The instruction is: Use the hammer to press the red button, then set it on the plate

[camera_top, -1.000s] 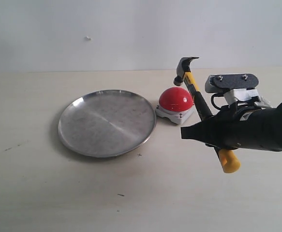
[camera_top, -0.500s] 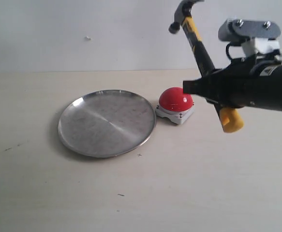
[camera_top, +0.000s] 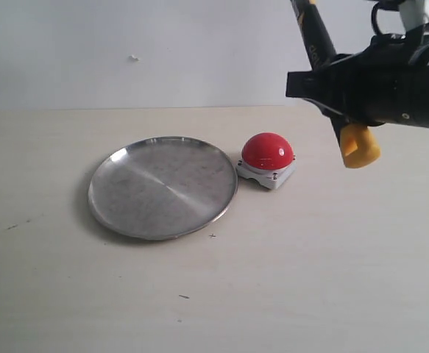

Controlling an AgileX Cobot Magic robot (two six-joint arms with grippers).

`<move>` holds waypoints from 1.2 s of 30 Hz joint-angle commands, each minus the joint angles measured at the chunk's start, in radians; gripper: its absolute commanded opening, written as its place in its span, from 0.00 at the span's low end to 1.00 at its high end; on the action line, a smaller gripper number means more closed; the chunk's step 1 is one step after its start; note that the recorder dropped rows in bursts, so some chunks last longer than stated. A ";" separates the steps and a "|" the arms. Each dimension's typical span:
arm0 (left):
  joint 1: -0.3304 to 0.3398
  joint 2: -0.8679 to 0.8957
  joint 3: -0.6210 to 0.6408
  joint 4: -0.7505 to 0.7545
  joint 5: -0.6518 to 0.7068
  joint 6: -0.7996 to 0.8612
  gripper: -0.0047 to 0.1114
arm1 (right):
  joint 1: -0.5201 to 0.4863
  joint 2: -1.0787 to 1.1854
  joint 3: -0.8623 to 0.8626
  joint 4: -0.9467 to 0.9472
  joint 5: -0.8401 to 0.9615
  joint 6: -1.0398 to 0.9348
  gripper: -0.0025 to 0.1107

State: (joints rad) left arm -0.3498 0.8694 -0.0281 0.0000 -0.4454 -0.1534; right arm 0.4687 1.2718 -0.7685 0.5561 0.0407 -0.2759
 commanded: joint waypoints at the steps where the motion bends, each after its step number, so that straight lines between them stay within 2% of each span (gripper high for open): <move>1: 0.003 -0.009 0.003 -0.008 -0.002 -0.003 0.04 | -0.006 0.086 -0.016 -0.009 -0.041 -0.018 0.02; 9: 0.003 -0.009 0.003 -0.008 -0.002 -0.003 0.04 | -0.006 0.309 -0.016 -0.009 -0.090 -0.009 0.02; 12: 0.003 -0.009 0.003 -0.008 -0.002 -0.003 0.04 | -0.006 0.322 -0.016 -0.009 -0.112 -0.009 0.02; 25: 0.003 -0.009 0.003 -0.008 -0.002 -0.003 0.04 | -0.010 0.042 -0.016 -0.007 -0.069 -0.081 0.02; 27: 0.003 -0.009 0.003 -0.008 -0.002 -0.003 0.04 | -0.045 0.034 -0.013 -0.009 -0.041 -0.090 0.02; 30: 0.003 -0.009 0.003 -0.008 -0.002 -0.003 0.04 | -0.128 0.071 0.082 -0.015 -0.085 -0.108 0.02; 36: 0.003 -0.009 0.003 -0.008 -0.002 -0.003 0.04 | -0.134 0.076 0.129 -0.015 -0.165 -0.167 0.02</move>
State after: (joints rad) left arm -0.3498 0.8694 -0.0281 0.0000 -0.4438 -0.1534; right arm 0.3366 1.3901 -0.6180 0.5509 0.0000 -0.4258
